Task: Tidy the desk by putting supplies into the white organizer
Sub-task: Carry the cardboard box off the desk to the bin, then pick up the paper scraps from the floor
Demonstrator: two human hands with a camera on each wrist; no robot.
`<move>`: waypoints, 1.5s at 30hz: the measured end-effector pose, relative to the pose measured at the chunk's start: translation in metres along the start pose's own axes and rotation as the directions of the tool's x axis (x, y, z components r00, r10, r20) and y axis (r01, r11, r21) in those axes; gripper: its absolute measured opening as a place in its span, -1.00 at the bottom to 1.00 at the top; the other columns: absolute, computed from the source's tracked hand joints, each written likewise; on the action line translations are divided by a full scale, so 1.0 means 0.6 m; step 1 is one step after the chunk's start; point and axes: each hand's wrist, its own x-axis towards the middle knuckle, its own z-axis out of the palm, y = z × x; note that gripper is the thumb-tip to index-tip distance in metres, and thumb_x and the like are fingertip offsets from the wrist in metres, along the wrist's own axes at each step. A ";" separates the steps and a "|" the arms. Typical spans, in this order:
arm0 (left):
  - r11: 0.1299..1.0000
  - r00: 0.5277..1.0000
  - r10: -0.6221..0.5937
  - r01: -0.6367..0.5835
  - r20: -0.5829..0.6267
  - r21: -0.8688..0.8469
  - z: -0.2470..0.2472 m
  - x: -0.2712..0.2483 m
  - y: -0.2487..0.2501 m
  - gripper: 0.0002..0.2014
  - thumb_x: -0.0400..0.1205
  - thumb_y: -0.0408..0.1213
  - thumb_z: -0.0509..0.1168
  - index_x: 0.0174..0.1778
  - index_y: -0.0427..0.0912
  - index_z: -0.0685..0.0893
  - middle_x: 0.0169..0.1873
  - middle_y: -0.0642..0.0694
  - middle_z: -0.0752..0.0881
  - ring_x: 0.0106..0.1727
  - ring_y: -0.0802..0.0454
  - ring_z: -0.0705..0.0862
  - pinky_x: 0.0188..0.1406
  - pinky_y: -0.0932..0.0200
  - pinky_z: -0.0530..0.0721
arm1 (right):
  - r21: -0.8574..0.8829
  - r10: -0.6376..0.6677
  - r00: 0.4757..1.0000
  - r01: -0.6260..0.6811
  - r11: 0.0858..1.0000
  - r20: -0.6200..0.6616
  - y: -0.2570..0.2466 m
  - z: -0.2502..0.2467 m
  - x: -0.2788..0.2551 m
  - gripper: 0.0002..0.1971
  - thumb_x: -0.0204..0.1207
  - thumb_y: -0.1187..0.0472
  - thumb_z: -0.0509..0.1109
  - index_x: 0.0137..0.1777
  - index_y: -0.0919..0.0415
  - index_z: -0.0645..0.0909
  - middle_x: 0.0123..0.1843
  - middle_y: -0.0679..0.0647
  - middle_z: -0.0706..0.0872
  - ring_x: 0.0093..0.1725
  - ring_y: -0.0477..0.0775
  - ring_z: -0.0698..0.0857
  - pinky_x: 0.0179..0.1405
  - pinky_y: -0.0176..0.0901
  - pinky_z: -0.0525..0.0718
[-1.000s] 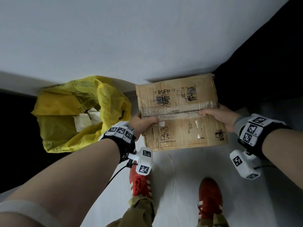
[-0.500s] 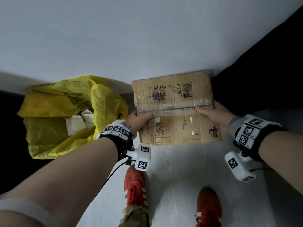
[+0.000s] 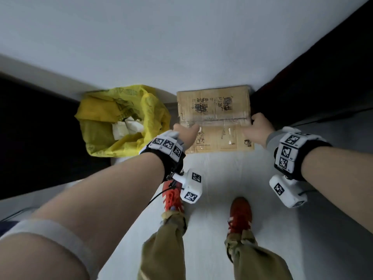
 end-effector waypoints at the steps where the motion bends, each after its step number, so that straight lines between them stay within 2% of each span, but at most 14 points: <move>1: 1.000 0.999 0.012 -0.012 0.045 0.007 -0.029 -0.040 0.007 -0.26 0.47 0.19 0.32 0.41 -0.29 0.46 0.11 -0.25 0.70 0.04 -0.20 0.69 0.06 -0.07 0.73 | -0.021 -0.031 0.999 0.032 0.999 0.035 -0.020 -0.015 -0.041 -0.41 0.45 0.00 0.53 0.42 0.15 0.44 0.15 0.07 0.68 0.04 0.12 0.70 -0.04 -0.03 0.72; 4: 0.996 0.980 0.092 -0.091 0.178 -0.016 -0.093 -0.121 0.027 -0.56 0.57 0.01 0.29 0.15 -0.31 0.57 -0.06 -0.22 0.73 0.03 -0.22 0.78 0.10 -0.14 0.80 | -0.078 -0.088 0.991 0.096 0.992 0.100 -0.074 -0.047 -0.117 -0.57 0.53 0.13 0.46 0.38 0.13 0.49 0.15 0.13 0.66 0.07 0.17 0.71 -0.04 -0.04 0.71; 7: 0.992 0.967 0.089 -0.066 0.237 -0.106 -0.199 -0.219 0.024 -0.62 0.68 -0.12 0.27 0.29 -0.32 0.54 -0.02 -0.20 0.72 -0.11 -0.13 0.79 -0.12 0.03 0.80 | -0.139 -0.158 0.970 0.185 0.973 0.184 -0.161 -0.069 -0.221 -0.77 0.59 0.22 0.38 0.22 0.18 0.58 0.06 0.16 0.75 0.03 0.12 0.74 0.07 0.03 0.74; 9: 0.985 0.967 0.071 -0.030 0.244 -0.171 -0.268 -0.273 0.003 -0.60 0.70 -0.14 0.25 0.34 -0.35 0.54 -0.01 -0.23 0.73 -0.16 -0.11 0.76 -0.12 0.05 0.73 | -0.164 -0.223 0.946 0.265 0.950 0.236 -0.219 -0.070 -0.287 -0.88 0.61 0.26 0.34 0.07 0.23 0.66 -0.06 0.17 0.81 -0.02 0.09 0.77 0.10 0.07 0.75; 14: 0.924 0.989 -0.011 0.067 0.148 -0.376 -0.408 -0.380 -0.129 -0.78 0.69 -0.22 0.24 0.13 -0.31 0.56 -0.11 -0.28 0.72 -0.25 -0.14 0.70 -0.20 0.10 0.64 | -0.241 -0.339 0.873 0.434 0.868 0.352 -0.331 0.001 -0.423 -0.78 0.52 0.27 0.31 -0.21 0.35 0.75 -0.27 0.25 0.83 -0.27 0.20 0.78 -0.21 -0.05 0.72; 17: 0.883 0.988 -0.106 0.144 0.109 -0.447 -0.466 -0.432 -0.260 -0.80 0.67 -0.26 0.23 0.09 -0.33 0.54 -0.16 -0.29 0.69 -0.36 -0.11 0.66 -0.33 0.18 0.60 | -0.280 -0.372 0.815 0.520 0.807 0.444 -0.382 0.086 -0.518 -0.81 0.45 0.29 0.28 -0.28 0.25 0.72 -0.24 0.27 0.84 -0.13 0.29 0.83 -0.07 0.09 0.79; 22: 0.775 0.974 -0.202 0.221 0.099 -0.592 -0.499 -0.490 -0.490 -0.82 0.68 -0.28 0.23 0.06 -0.34 0.57 -0.17 -0.26 0.72 -0.33 -0.11 0.69 -0.22 0.11 0.66 | -0.381 -0.311 0.705 0.639 0.669 0.637 -0.404 0.287 -0.619 -0.85 0.41 0.34 0.25 -0.28 0.25 0.66 -0.31 0.22 0.80 -0.03 0.37 0.81 0.09 0.17 0.74; 25: 0.672 0.954 -0.275 0.277 0.115 -0.687 -0.511 -0.510 -0.660 -0.84 0.68 -0.28 0.22 0.05 -0.31 0.58 -0.22 -0.21 0.72 -0.32 -0.10 0.69 -0.15 0.08 0.68 | -0.459 -0.278 0.666 0.703 0.543 0.692 -0.415 0.450 -0.695 -0.84 0.40 0.29 0.25 -0.31 0.17 0.64 -0.40 0.08 0.77 -0.12 0.27 0.81 -0.03 -0.02 0.73; 27: 0.616 0.941 -0.318 0.295 0.112 -0.730 -0.515 -0.523 -0.780 -0.84 0.68 -0.28 0.22 0.04 -0.31 0.59 -0.24 -0.19 0.72 -0.33 -0.09 0.70 -0.16 0.09 0.68 | -0.469 -0.266 0.635 0.738 0.485 0.725 -0.416 0.564 -0.753 -0.81 0.46 0.33 0.25 -0.34 0.16 0.60 -0.36 0.13 0.78 -0.23 0.15 0.75 -0.07 -0.11 0.71; 29: 0.572 0.925 -0.365 0.310 0.102 -0.759 -0.526 -0.543 -0.869 -0.83 0.68 -0.28 0.23 0.05 -0.31 0.60 -0.25 -0.19 0.72 -0.33 -0.09 0.71 -0.21 0.12 0.68 | -0.458 -0.260 0.606 0.764 0.455 0.752 -0.410 0.653 -0.796 -0.81 0.46 0.33 0.26 -0.35 0.16 0.57 -0.30 0.21 0.81 -0.23 0.14 0.75 -0.03 -0.06 0.73; 33: 0.448 0.883 -0.463 0.310 0.079 -0.838 -0.559 -0.617 -1.094 -0.78 0.68 -0.27 0.23 0.11 -0.35 0.62 -0.25 -0.19 0.72 -0.33 -0.10 0.71 -0.33 0.18 0.64 | -0.463 -0.160 0.550 0.801 0.379 0.820 -0.378 0.854 -0.945 -0.90 0.44 0.32 0.27 -0.27 0.18 0.57 -0.30 0.20 0.77 -0.29 0.16 0.72 -0.42 -0.19 0.54; 37: 0.302 0.786 -0.616 0.299 0.054 -0.905 -0.587 -0.704 -1.307 -0.84 0.68 -0.29 0.20 -0.03 -0.33 0.59 -0.24 -0.24 0.69 -0.37 -0.12 0.67 -0.38 0.20 0.57 | -0.382 -0.071 0.409 0.892 0.240 0.910 -0.344 1.042 -1.127 -0.92 0.46 0.31 0.29 -0.18 0.18 0.61 -0.30 0.13 0.77 -0.35 0.05 0.72 -0.52 -0.35 0.49; 42: 0.184 0.724 -0.687 0.261 0.065 -0.948 -0.606 -0.733 -1.435 -0.85 0.65 -0.27 0.22 -0.16 -0.29 0.56 -0.31 -0.23 0.66 -0.32 -0.18 0.68 -0.39 0.19 0.54 | -0.304 -0.033 0.325 0.912 0.274 0.945 -0.345 1.186 -1.250 -0.92 0.55 0.33 0.29 -0.16 0.21 0.56 -0.21 0.18 0.75 -0.36 0.05 0.70 -0.56 -0.38 0.51; 45: 0.072 0.659 -0.741 0.269 0.130 -0.960 -0.617 -0.720 -1.528 -0.84 0.63 -0.25 0.25 -0.18 -0.28 0.53 -0.32 -0.26 0.66 -0.31 -0.20 0.71 -0.41 0.19 0.58 | -0.321 0.077 0.312 0.901 0.291 0.947 -0.351 1.302 -1.312 -0.94 0.57 0.32 0.27 -0.12 0.21 0.53 -0.20 0.19 0.72 -0.35 0.07 0.69 -0.49 -0.29 0.49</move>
